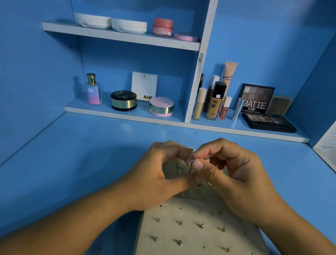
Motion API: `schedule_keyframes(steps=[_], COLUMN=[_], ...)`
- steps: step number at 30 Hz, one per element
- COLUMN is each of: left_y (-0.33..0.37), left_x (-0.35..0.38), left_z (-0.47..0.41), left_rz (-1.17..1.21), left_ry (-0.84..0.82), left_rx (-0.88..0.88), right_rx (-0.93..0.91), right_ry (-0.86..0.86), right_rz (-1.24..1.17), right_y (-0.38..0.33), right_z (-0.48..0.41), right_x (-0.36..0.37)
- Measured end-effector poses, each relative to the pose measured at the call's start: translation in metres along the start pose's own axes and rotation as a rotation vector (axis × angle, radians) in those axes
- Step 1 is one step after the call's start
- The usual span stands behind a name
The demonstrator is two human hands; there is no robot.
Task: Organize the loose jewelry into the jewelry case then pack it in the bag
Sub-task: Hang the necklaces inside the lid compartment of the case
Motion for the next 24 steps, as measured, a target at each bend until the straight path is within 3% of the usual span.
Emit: schedule_keyframes(steps=[2,7,13,24], left_y=[-0.003,0.01,0.002,-0.006], left_x=[0.0,0.001,-0.003,-0.016], left_z=[0.0,-0.001,-0.002,-0.007], left_rz=[0.047,-0.011,0.182,0.456], left_ry=[0.013,-0.049,-0.008,0.149], left_rx=[-0.033,0.093,-0.017,-0.083], right_rx=[-0.004,-0.063,-0.122,-0.094], right_ry=[0.006,0.083,0.304,0.373], right_rz=[0.011,0.123,0.339,0.445], right_y=[0.001,0.001,0.001,0.006], right_z=[0.0,0.0,-0.001,-0.002], right_x=[0.0,-0.003,-0.021,-0.028])
Point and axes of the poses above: each hand's wrist, its own z-axis away from the middle knuckle, its own x-axis out of the palm, y = z × x, the point moved 4 cm from there along -z, towards the middle knuckle, and after that the axes turned 6 degrees about x, right-handed, at the moved point
